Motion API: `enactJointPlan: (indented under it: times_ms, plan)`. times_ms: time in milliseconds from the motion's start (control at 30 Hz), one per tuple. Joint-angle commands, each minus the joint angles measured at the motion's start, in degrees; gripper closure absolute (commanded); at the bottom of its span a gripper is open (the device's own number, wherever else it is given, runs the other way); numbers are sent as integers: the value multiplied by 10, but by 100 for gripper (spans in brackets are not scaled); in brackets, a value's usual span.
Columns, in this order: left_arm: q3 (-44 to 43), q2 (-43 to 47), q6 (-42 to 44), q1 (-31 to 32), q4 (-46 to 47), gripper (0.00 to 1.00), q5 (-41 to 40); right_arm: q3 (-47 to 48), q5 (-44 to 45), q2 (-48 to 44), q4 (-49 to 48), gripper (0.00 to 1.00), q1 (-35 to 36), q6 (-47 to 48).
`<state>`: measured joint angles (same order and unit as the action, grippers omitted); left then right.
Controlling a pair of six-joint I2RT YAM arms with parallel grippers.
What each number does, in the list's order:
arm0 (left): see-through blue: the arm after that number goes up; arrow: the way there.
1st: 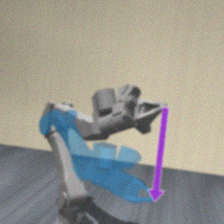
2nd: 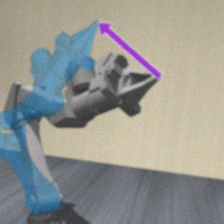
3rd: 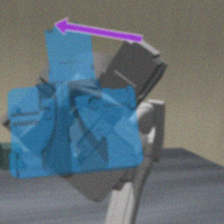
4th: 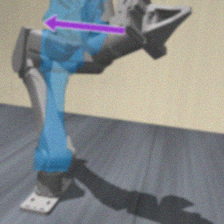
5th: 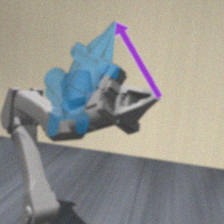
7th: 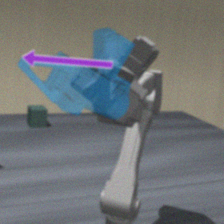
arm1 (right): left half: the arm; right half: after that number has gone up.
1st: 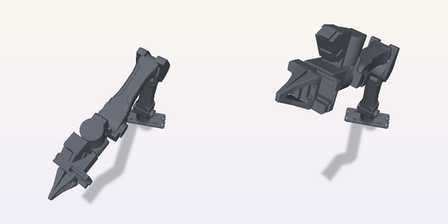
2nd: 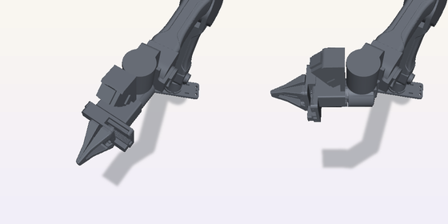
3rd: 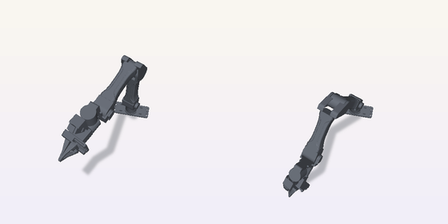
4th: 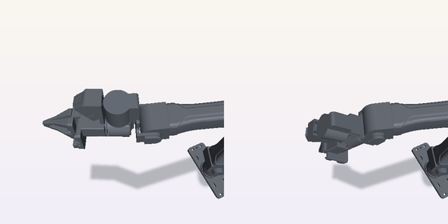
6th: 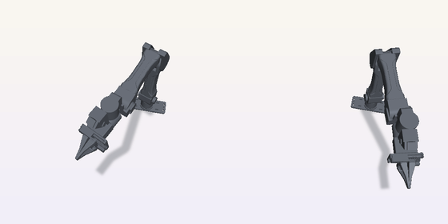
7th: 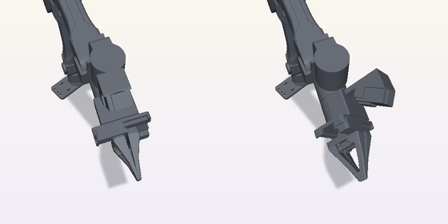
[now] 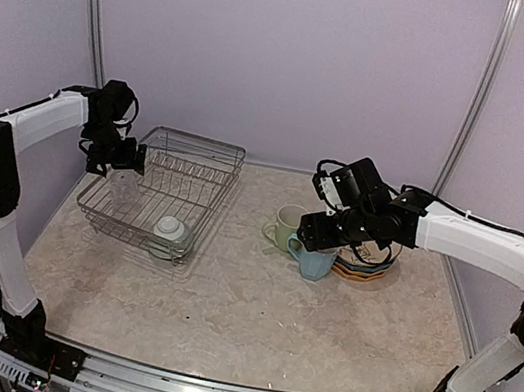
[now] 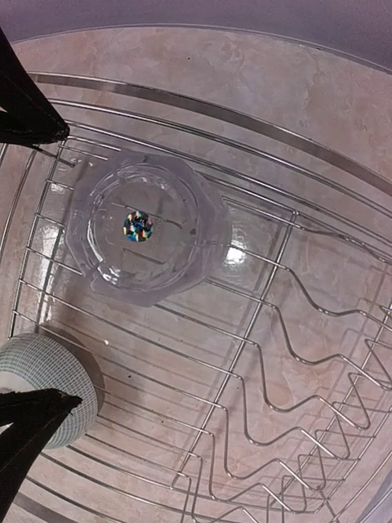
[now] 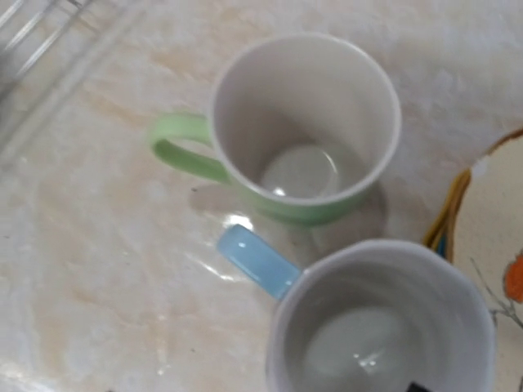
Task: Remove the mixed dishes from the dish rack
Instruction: Grab the cup from the dish rack.
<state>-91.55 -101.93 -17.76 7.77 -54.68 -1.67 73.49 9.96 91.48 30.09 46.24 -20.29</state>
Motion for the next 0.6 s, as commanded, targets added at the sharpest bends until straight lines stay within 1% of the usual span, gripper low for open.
enactJointPlan:
  times_ms: [0,133,267,367,567]
  plan:
    - [-27,-36,0,-5,-33,1,-50,-15,-21,-18,-32,26,5,5]
    - [-51,-75,0,-4,-53,1,-54,-29,-27,-29,-45,26,5,3]
    - [-65,-100,4,-5,-51,1,-82,-37,-32,-37,-51,26,5,-1]
    - [-90,-126,7,-5,-55,3,-67,-43,-33,-42,-64,26,5,-1]
    - [-105,-156,15,-7,-54,8,-71,-47,-48,-31,-73,26,5,-3]
